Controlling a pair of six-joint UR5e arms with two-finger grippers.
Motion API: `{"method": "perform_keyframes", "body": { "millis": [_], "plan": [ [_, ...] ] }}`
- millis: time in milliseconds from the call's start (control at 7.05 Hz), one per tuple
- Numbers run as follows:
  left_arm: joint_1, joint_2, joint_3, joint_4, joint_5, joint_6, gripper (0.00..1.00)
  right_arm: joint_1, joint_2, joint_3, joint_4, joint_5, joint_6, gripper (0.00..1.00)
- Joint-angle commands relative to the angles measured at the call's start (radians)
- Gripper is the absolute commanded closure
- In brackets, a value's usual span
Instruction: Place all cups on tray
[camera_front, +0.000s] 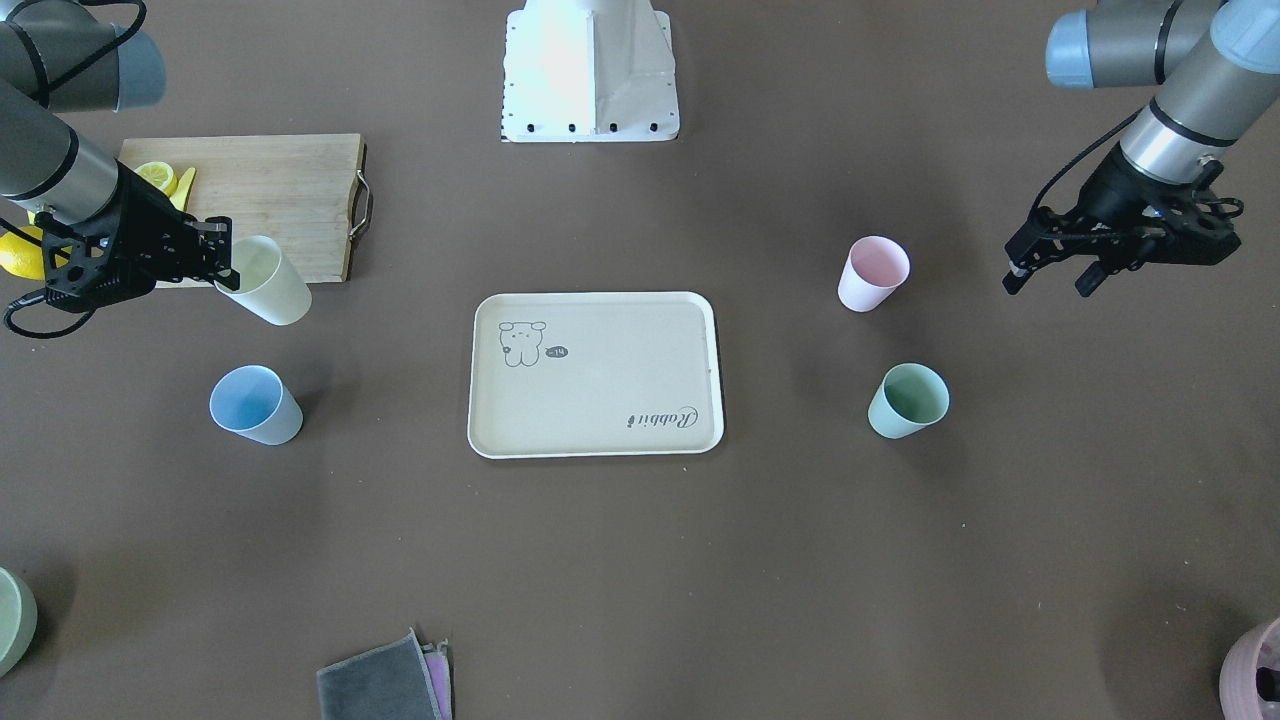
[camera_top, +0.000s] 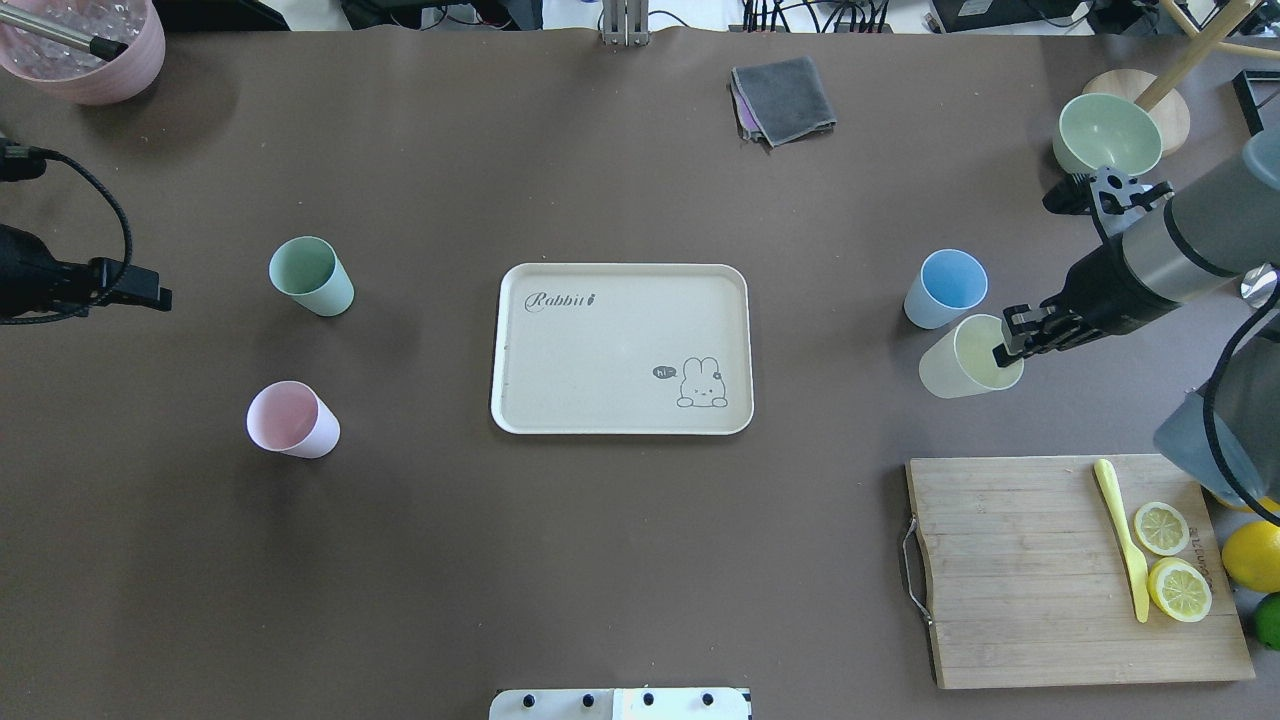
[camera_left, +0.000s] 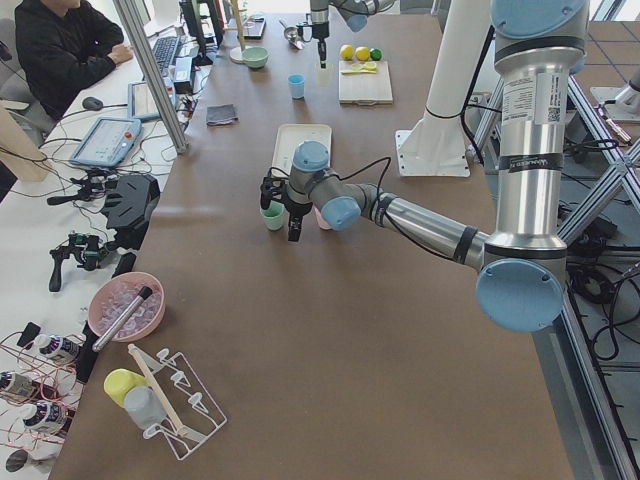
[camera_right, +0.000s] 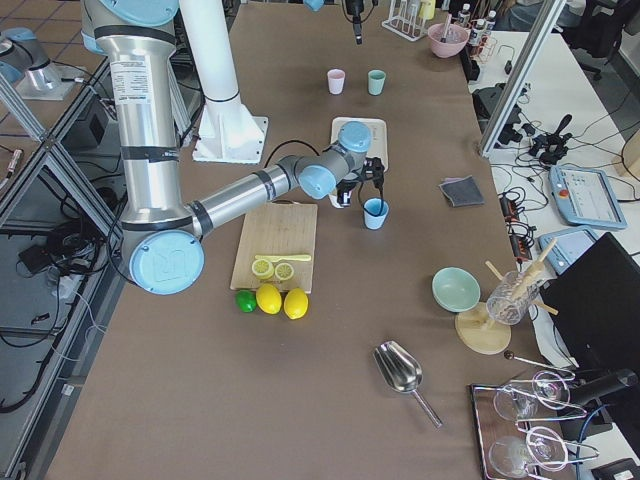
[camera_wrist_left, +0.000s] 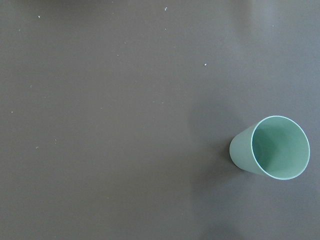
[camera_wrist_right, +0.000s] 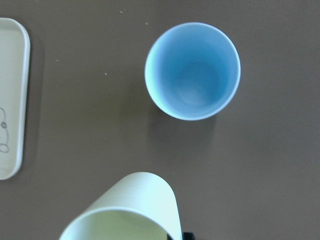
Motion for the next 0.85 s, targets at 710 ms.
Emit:
{"method": "perform_keyframes", "body": {
  "millis": [710],
  "plan": [
    [0.273,-0.016,-0.01,-0.045,0.134,-0.188,0.18,-0.099,0.264,-0.015,-0.158,-0.09,0.174,1.0]
  ]
}}
